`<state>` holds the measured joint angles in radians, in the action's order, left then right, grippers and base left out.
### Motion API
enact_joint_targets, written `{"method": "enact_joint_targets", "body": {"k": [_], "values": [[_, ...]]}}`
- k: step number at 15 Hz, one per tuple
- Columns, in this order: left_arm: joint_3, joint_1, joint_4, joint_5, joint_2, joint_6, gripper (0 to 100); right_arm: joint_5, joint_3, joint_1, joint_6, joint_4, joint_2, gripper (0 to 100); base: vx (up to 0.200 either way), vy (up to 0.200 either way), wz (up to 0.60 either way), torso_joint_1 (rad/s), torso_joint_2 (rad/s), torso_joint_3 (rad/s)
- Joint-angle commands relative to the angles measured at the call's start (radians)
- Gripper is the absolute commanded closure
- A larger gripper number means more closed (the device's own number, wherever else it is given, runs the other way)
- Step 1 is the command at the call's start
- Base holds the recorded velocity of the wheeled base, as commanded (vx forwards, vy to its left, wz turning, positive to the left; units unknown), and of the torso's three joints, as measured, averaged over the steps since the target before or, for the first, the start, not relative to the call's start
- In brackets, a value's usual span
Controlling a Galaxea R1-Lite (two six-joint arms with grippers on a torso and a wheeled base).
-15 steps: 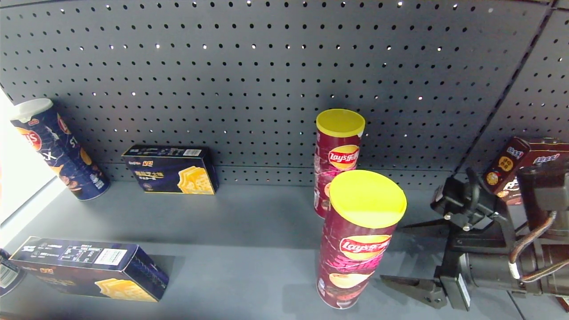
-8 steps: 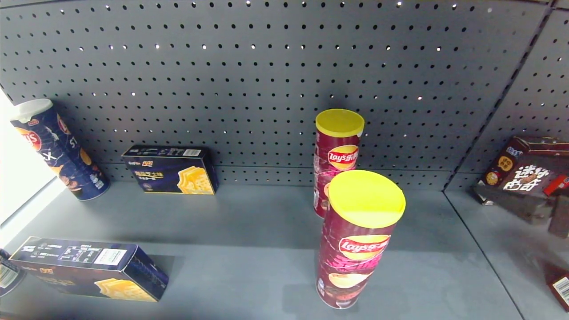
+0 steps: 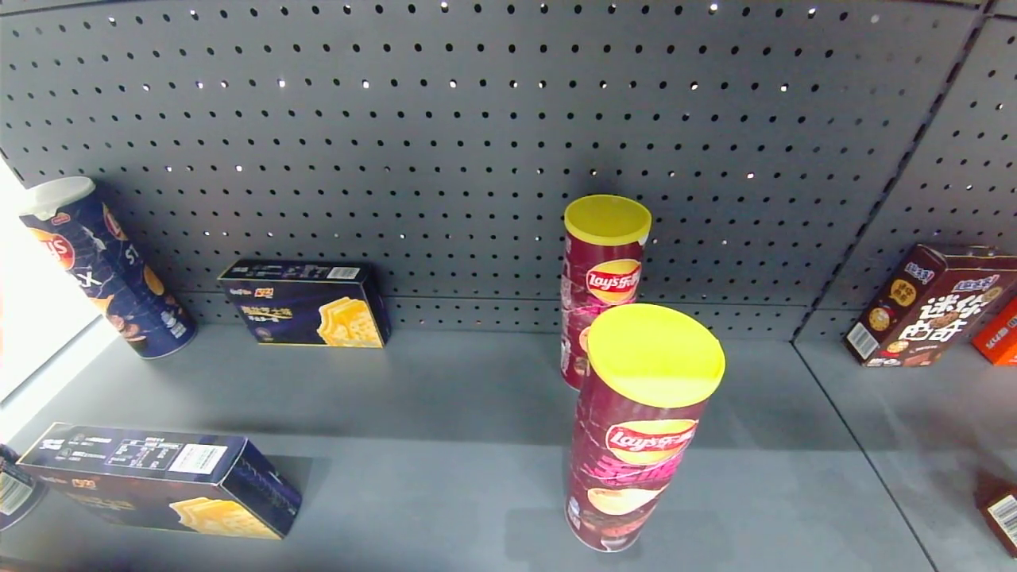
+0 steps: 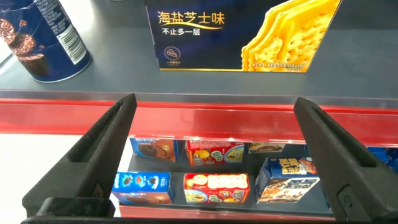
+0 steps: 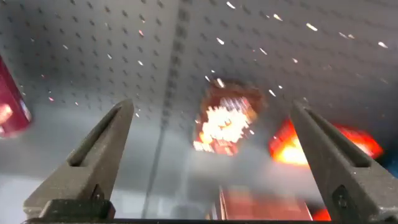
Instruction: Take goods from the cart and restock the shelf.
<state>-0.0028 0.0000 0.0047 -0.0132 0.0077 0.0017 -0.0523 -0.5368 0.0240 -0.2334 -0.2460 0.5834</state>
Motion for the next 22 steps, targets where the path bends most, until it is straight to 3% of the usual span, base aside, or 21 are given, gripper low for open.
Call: {"method": "enact_joint_targets", "body": {"k": [1,4,8,11,13,19,20,22], "values": [[0.000,0.000,0.000,-0.001,0.002,0.000,0,-0.017,0.129,-0.038,0.002,0.039,-0.221,0,0.000,0.000,0.00,0.000,0.00,0.000],[0.000,0.000,0.000,-0.001,0.002,0.000,0,-0.017,0.350,-0.030,0.115,0.271,-0.556,0,0.000,0.000,0.00,0.000,0.00,0.000],[0.001,0.000,0.000,-0.002,0.002,-0.002,0,-0.017,0.509,-0.024,0.128,0.263,-0.583,0,0.000,0.000,0.00,0.000,0.00,0.000],[0.001,0.000,-0.002,-0.004,0.002,-0.002,0,-0.024,0.505,-0.026,0.189,0.260,-0.583,0,0.000,0.000,0.00,0.000,0.00,0.000],[0.001,0.000,-0.002,-0.004,0.002,-0.002,0,-0.092,0.508,-0.026,0.241,0.255,-0.583,0,0.000,0.000,0.00,0.000,0.00,0.000],[0.001,0.000,-0.003,-0.010,0.002,-0.002,0,-0.144,0.531,-0.024,0.255,0.188,-0.583,0,0.000,0.000,0.00,0.000,0.00,0.000],[0.001,0.000,-0.003,-0.007,0.002,0.000,0,-0.118,0.532,-0.024,0.241,0.185,-0.583,0,0.000,0.000,0.00,0.000,0.00,0.000],[0.001,0.000,-0.002,-0.004,0.002,0.003,0,0.058,0.525,-0.024,0.226,0.205,-0.583,0,0.000,0.000,0.00,0.000,0.00,0.000]]}}
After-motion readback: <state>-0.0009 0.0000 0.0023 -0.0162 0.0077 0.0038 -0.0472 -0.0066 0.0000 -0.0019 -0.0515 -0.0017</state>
